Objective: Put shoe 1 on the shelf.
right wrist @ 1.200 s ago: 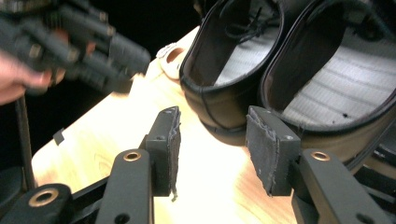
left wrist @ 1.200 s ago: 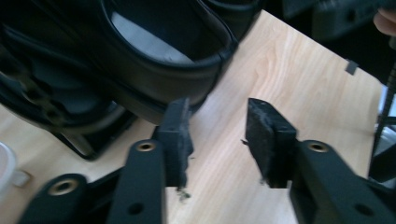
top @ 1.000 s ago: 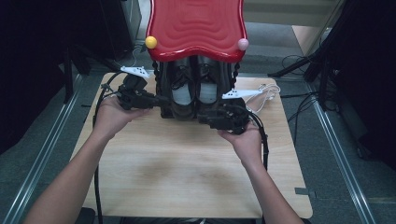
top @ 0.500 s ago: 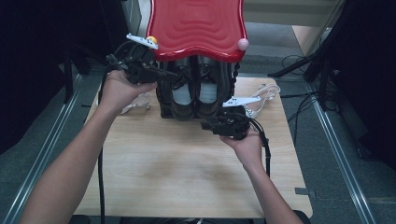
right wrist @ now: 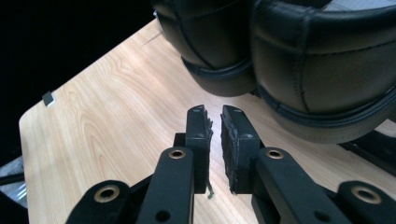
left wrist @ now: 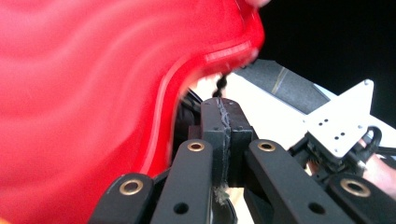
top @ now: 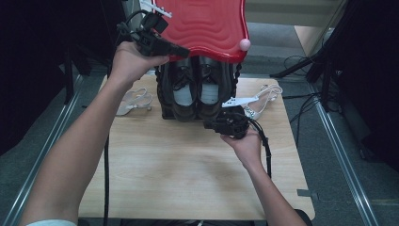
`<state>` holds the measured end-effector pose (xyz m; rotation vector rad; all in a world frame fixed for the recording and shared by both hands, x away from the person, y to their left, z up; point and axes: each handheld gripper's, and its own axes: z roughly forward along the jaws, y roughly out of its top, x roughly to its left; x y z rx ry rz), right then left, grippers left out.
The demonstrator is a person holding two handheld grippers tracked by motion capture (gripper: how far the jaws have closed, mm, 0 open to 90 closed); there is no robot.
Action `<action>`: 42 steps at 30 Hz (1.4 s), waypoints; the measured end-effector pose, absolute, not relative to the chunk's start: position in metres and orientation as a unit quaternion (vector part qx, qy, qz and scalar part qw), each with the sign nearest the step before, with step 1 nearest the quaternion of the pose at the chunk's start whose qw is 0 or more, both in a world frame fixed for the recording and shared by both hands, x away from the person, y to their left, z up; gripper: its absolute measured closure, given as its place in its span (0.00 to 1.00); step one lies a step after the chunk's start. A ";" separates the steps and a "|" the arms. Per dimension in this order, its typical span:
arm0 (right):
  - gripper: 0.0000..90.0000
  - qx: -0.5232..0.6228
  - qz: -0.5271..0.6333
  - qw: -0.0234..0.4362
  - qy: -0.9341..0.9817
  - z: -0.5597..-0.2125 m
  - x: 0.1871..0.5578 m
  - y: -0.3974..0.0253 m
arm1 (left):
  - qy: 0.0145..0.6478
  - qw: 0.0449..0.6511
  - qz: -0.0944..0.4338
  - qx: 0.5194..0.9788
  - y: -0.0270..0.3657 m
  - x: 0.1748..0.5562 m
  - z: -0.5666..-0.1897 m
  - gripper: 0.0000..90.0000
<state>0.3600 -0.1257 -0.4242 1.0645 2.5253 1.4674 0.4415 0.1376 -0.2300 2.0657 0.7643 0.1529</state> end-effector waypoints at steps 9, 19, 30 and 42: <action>1.00 0.349 0.488 0.012 0.800 -0.428 0.372 -0.126 | 0.310 0.448 0.086 0.834 0.119 0.463 -0.217 1.00; 1.00 0.366 0.491 -0.001 0.791 -0.433 0.384 -0.128 | 0.322 0.437 0.092 0.835 0.117 0.481 -0.229 1.00; 1.00 0.369 0.484 0.000 0.794 -0.429 0.391 -0.126 | 0.328 0.428 0.095 0.837 0.115 0.487 -0.232 1.00; 1.00 0.376 0.491 0.005 0.785 -0.427 0.397 -0.126 | 0.330 0.426 0.099 0.836 0.114 0.487 -0.233 1.00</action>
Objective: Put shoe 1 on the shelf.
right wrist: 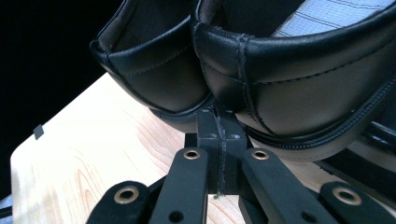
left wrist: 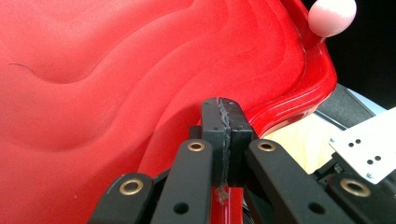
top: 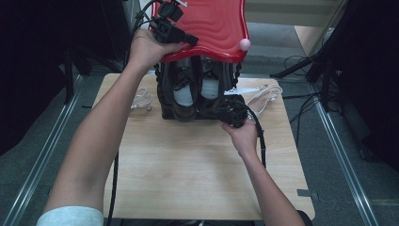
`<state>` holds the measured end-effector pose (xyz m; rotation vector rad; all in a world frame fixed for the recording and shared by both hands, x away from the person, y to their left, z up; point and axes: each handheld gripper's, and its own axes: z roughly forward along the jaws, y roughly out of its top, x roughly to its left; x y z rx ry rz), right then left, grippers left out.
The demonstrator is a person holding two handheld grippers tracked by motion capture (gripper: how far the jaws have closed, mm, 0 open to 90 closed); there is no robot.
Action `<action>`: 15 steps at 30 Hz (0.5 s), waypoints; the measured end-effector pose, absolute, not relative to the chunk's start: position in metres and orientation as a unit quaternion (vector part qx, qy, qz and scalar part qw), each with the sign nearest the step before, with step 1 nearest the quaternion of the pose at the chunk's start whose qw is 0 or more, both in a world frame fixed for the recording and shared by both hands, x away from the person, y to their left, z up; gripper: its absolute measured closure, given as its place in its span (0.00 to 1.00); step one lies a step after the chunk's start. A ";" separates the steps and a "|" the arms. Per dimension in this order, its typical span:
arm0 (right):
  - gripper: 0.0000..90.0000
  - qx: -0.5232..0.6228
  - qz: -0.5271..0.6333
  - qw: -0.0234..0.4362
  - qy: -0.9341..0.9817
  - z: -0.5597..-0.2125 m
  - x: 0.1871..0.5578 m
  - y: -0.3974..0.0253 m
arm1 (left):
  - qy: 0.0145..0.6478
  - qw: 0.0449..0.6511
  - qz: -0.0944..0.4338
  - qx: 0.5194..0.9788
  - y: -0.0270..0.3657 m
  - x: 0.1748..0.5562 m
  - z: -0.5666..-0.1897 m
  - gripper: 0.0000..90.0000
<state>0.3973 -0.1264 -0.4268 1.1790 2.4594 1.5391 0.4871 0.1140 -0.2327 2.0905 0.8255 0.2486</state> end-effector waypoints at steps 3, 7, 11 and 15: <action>1.00 0.382 0.488 0.013 0.784 -0.424 0.400 -0.127 | 0.330 0.426 0.100 0.837 0.114 0.487 -0.233 1.00; 1.00 0.386 0.494 0.006 0.779 -0.425 0.404 -0.129 | 0.331 0.426 0.100 0.836 0.114 0.487 -0.233 1.00; 1.00 0.391 0.494 0.017 0.777 -0.423 0.406 -0.130 | 0.333 0.426 0.099 0.835 0.114 0.487 -0.233 1.00; 1.00 0.396 0.498 0.013 0.771 -0.423 0.409 -0.132 | 0.334 0.426 0.098 0.835 0.114 0.487 -0.233 1.00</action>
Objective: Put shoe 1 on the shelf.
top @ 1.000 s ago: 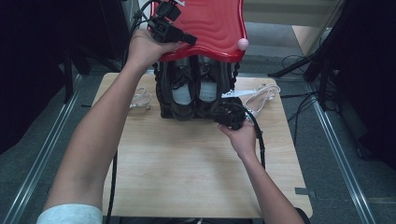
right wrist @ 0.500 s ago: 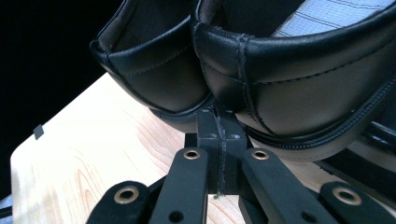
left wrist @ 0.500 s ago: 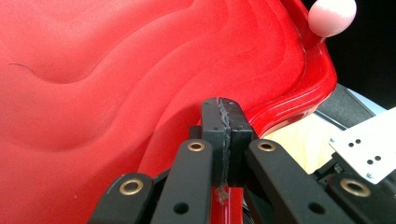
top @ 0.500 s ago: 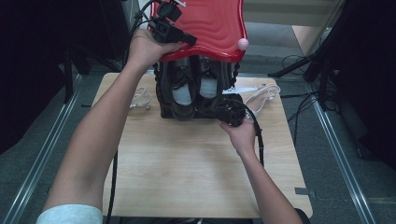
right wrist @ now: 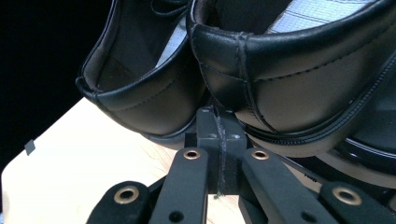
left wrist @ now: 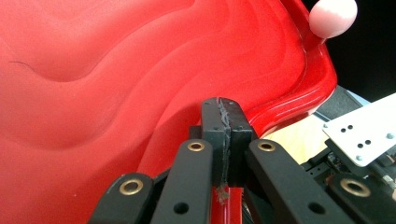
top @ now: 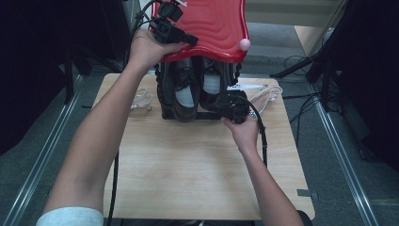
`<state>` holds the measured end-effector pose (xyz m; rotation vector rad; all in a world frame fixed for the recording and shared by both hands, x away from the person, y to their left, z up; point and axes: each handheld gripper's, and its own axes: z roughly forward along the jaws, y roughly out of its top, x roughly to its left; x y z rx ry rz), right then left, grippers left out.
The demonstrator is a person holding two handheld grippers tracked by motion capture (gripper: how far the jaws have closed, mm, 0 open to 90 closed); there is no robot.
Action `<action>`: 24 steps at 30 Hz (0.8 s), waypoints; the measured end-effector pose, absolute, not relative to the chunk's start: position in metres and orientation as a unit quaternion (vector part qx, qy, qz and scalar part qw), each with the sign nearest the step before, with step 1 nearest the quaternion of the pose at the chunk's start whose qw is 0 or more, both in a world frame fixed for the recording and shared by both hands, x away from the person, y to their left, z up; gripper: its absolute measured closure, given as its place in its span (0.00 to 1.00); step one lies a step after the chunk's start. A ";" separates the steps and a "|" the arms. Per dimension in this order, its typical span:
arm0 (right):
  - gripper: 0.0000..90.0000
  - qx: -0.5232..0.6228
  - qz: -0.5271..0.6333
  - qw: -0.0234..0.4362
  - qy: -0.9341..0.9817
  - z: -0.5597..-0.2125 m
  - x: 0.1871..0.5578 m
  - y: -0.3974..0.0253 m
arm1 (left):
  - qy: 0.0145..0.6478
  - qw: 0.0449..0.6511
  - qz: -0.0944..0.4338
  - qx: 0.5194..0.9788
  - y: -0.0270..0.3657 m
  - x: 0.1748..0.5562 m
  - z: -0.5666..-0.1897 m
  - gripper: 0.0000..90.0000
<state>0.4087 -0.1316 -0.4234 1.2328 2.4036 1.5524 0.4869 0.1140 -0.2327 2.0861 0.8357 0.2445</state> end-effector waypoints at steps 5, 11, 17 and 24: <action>1.00 0.400 0.498 0.021 0.769 -0.422 0.411 -0.131 | 0.334 0.426 0.098 0.835 0.114 0.487 -0.233 1.00; 1.00 0.414 0.504 0.031 0.757 -0.422 0.416 -0.140 | 0.334 0.427 0.097 0.835 0.114 0.487 -0.233 1.00; 1.00 0.426 0.511 0.043 0.745 -0.422 0.420 -0.149 | 0.334 0.426 0.097 0.835 0.114 0.487 -0.233 1.00; 1.00 0.441 0.491 0.075 0.747 -0.420 0.423 -0.154 | 0.332 0.427 0.097 0.836 0.114 0.487 -0.233 1.00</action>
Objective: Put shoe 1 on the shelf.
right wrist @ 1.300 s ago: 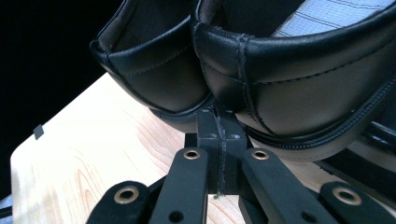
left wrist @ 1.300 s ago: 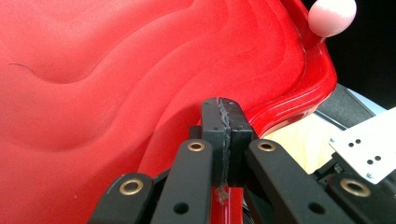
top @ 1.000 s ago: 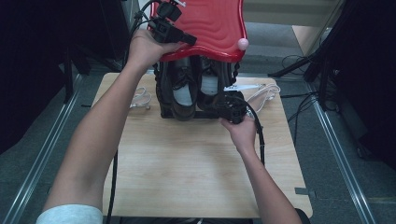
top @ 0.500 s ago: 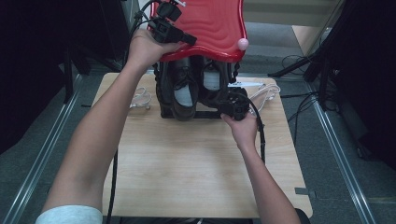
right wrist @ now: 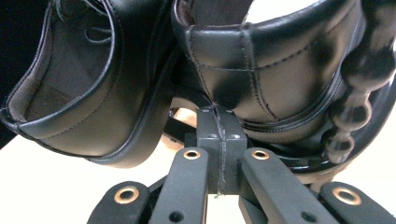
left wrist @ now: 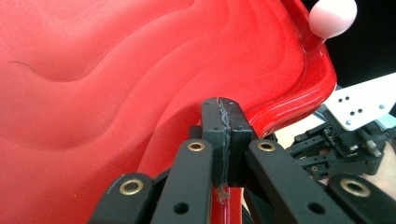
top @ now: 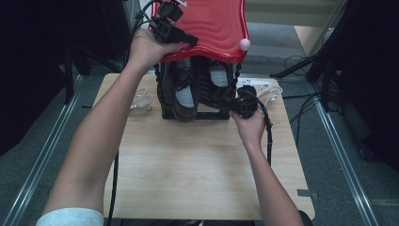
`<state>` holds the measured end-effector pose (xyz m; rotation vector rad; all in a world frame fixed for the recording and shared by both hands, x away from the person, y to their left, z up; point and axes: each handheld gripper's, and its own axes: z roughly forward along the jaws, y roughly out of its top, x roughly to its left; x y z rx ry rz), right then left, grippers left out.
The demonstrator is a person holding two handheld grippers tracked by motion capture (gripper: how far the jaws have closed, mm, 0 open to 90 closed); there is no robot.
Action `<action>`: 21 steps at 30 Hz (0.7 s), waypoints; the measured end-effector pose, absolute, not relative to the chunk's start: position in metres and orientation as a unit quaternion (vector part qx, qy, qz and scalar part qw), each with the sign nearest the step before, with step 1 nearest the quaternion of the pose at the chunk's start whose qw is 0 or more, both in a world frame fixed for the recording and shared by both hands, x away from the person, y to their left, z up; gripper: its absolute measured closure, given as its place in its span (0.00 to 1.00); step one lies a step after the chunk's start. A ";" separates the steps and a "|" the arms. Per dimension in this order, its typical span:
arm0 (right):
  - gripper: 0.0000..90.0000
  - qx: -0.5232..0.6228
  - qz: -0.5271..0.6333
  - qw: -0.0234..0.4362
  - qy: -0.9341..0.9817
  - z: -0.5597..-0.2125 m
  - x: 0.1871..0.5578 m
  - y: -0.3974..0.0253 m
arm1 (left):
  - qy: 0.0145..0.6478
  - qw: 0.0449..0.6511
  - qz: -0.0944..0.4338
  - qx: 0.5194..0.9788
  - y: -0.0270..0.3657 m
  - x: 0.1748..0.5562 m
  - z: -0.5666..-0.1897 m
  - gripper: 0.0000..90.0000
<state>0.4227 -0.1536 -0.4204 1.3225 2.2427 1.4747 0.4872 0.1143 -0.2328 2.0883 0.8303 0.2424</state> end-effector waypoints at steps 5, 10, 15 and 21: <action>1.00 0.433 0.492 0.065 0.753 -0.425 0.415 -0.151 | 0.331 0.425 0.097 0.837 0.115 0.487 -0.233 1.00; 1.00 0.424 0.504 0.057 0.750 -0.422 0.403 -0.150 | 0.332 0.426 0.095 0.836 0.114 0.488 -0.233 1.00; 1.00 0.414 0.503 0.054 0.757 -0.422 0.390 -0.144 | 0.332 0.427 0.097 0.836 0.114 0.487 -0.233 1.00; 1.00 0.398 0.492 0.042 0.773 -0.430 0.379 -0.128 | 0.329 0.426 0.095 0.837 0.114 0.489 -0.233 1.00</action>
